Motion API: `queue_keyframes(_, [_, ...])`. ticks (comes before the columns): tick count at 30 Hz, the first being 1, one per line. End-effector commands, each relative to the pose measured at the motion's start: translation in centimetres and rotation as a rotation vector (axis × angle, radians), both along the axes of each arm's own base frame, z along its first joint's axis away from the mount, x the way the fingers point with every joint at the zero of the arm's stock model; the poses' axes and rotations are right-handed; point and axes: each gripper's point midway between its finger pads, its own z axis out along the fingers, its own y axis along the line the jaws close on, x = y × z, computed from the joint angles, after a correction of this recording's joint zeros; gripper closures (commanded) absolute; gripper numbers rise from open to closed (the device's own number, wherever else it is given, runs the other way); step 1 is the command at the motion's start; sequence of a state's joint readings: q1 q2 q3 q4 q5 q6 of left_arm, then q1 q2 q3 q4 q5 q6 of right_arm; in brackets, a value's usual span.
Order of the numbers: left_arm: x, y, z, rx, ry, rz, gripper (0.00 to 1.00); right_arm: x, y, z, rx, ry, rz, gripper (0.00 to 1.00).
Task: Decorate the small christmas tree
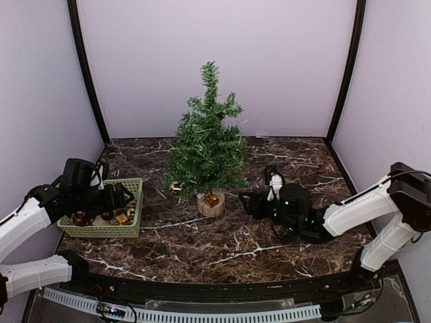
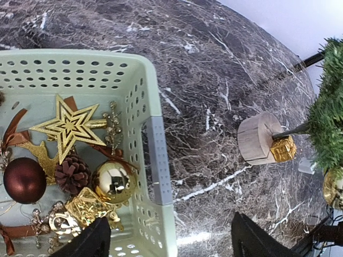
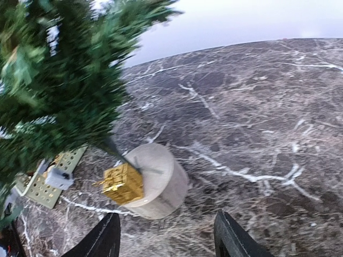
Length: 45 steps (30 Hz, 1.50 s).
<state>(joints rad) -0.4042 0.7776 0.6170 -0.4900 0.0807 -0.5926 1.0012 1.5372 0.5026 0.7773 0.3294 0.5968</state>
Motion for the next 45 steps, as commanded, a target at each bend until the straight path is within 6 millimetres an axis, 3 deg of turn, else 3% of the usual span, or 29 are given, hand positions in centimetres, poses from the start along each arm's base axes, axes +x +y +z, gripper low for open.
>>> queue_keyframes(1, [0.4, 1.2, -2.3, -0.034, 0.078, 0.044, 0.24, 1.4, -2.5, -0.5, -0.045, 0.007, -0.062, 0.39])
queue_keyframes(4, [0.2, 2.1, -4.3, -0.009, 0.159, 0.079, 0.30, 2.0, -3.2, -0.4, -0.035, 0.009, -0.071, 0.39])
queue_keyframes(8, [-0.1, 3.3, -5.5, 0.054, 0.209, 0.123, 0.30, 2.5, -3.6, -0.5, -0.020, 0.014, -0.074, 0.38])
queue_keyframes(17, [-0.9, 4.5, -9.8, 0.122, 0.407, 0.184, 0.24, 2.8, -4.1, -0.6, -0.006, 0.017, -0.082, 0.37])
queue_keyframes(23, [-0.9, 4.7, -10.9, 0.143, 0.440, 0.186, 0.24, 2.9, -4.5, -0.8, -0.003, 0.021, -0.095, 0.36])
queue_keyframes(28, [-0.7, 4.7, -11.0, 0.149, 0.438, 0.180, 0.41, 3.0, -4.4, -1.2, -0.009, 0.026, -0.094, 0.36])
queue_keyframes(35, [-0.8, 4.8, -10.7, 0.161, 0.448, 0.181, 0.50, 3.1, -4.2, -1.7, -0.002, 0.033, -0.092, 0.36])
queue_keyframes(45, [0.6, 4.4, -4.3, 0.114, 0.270, 0.158, 0.52, 3.1, -4.9, 0.5, -0.001, -0.010, -0.106, 0.36])
